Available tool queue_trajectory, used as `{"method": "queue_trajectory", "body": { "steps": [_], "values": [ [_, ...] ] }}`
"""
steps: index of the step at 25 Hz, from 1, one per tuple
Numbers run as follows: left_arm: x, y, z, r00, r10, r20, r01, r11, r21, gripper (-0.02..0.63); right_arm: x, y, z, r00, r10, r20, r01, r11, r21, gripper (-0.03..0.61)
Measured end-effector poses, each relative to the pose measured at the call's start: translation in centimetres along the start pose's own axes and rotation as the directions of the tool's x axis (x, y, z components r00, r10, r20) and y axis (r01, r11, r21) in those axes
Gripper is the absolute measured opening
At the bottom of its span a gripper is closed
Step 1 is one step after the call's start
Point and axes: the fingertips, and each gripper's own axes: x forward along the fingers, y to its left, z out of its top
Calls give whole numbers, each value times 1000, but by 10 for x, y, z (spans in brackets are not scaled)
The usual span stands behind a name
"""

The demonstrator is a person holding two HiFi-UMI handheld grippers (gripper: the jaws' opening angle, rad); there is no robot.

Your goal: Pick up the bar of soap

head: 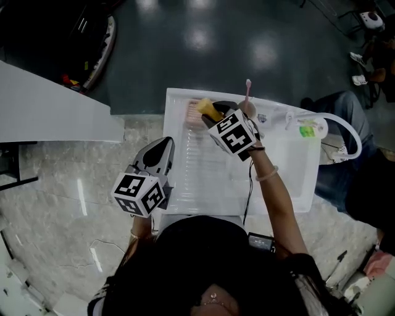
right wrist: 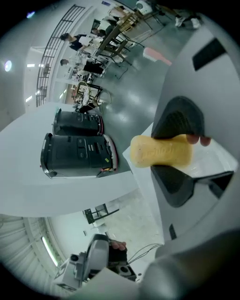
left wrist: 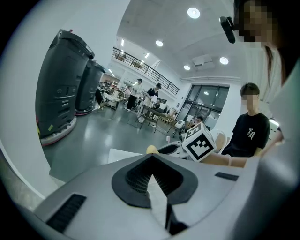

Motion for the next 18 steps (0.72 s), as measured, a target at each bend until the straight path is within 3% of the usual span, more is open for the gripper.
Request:
{"method": "queue_trajectory", "body": {
  "steps": [10, 18],
  "values": [
    [-2, -38, 10, 999, -38, 19, 37, 998, 58, 0, -56, 10, 4, 986, -44, 160, 24, 992, 124, 185],
    [-1, -63, 17, 998, -59, 37, 55, 994, 97, 0, -105, 15, 12, 943, -72, 325, -7, 972, 236, 184]
  ]
}}
